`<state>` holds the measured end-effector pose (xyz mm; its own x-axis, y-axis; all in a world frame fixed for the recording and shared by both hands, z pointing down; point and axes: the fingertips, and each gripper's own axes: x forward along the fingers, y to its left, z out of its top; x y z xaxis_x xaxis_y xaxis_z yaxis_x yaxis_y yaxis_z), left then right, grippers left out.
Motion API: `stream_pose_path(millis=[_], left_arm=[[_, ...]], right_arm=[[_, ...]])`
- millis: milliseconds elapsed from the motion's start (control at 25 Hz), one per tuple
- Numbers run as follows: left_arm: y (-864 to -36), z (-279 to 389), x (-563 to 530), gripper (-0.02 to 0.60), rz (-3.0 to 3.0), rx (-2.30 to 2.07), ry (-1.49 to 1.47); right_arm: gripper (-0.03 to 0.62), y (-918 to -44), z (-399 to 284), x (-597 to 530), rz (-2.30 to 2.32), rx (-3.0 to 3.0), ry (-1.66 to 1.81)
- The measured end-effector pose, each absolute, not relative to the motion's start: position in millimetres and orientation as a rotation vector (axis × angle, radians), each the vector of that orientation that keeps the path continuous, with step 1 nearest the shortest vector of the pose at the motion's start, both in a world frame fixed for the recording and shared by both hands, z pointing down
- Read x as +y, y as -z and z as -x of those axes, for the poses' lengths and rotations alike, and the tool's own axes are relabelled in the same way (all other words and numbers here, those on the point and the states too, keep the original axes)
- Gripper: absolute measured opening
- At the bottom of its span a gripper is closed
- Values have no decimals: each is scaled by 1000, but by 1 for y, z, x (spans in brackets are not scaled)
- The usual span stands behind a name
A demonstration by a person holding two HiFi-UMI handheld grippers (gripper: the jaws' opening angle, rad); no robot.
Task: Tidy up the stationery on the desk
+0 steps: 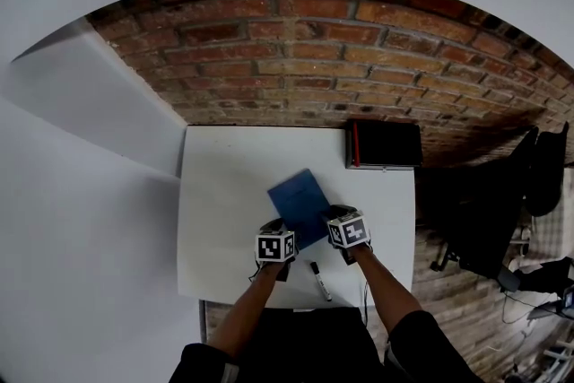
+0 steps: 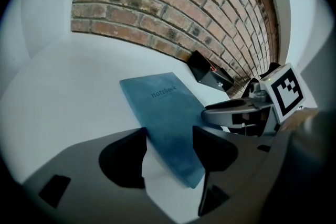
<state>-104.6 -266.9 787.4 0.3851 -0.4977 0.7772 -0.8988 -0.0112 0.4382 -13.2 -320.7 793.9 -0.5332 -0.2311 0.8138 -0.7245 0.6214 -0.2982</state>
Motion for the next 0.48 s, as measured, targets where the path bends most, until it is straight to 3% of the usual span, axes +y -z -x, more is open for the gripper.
stream_pose_path(millis=[480], left_arm=[[-786,169,-273,279,-1729,-1295,-578]], right_arm=[[163,-794,65,-292,-881,-2017,-1018]])
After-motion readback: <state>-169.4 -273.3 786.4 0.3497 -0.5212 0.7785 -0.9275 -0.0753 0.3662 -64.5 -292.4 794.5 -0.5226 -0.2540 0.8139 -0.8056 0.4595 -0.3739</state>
